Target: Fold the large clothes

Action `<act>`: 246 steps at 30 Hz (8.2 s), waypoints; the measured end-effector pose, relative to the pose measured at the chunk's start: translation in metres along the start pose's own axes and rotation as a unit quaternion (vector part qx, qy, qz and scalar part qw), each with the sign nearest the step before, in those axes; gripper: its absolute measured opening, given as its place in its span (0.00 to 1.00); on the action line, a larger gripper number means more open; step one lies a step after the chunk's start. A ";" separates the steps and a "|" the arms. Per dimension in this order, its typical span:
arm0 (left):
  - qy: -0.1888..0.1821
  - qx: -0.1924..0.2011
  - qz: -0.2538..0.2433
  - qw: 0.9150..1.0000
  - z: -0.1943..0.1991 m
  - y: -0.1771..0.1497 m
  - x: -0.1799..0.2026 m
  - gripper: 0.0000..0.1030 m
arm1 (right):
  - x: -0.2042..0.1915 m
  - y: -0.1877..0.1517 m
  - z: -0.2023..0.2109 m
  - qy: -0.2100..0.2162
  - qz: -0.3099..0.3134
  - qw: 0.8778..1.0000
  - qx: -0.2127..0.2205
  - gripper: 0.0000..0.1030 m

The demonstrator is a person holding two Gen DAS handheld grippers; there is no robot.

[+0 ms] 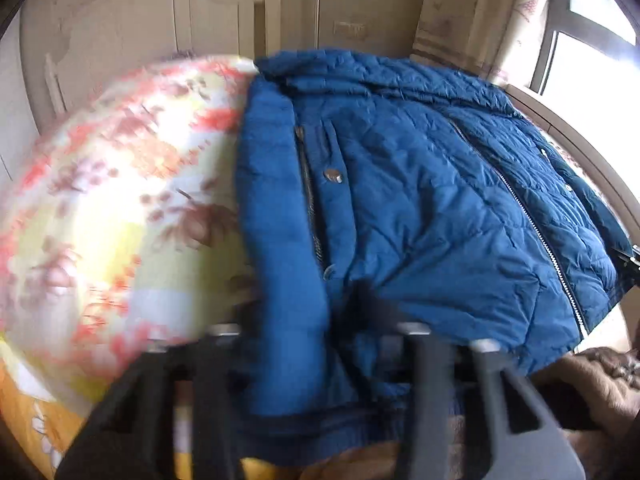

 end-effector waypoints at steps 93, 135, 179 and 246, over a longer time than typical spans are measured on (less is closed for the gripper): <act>-0.109 -0.024 0.082 0.990 -0.127 0.136 -0.127 0.97 | 0.131 0.135 -0.099 0.064 -0.096 0.993 -0.016 0.96; 0.007 0.131 0.160 0.978 0.050 0.115 -0.120 0.98 | 0.021 0.161 0.022 -0.007 -0.030 0.990 0.136 0.92; -0.014 -0.066 0.016 0.998 -0.232 0.183 0.020 0.98 | 0.015 0.212 -0.237 -0.145 -0.051 0.984 -0.089 0.88; -0.045 -0.053 0.143 0.987 -0.221 0.181 -0.059 0.94 | 0.086 0.174 -0.216 -0.088 -0.221 0.968 -0.076 0.90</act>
Point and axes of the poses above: each gripper's, at about its wrist camera, not at the fingertips, and z roughly against the way its jaws point, x to its right, y to its top, the point moved 1 cm from there along -z, roughly the way its jaws point, and after that the axes turned 8 degrees about x, right-handed, at the moved point
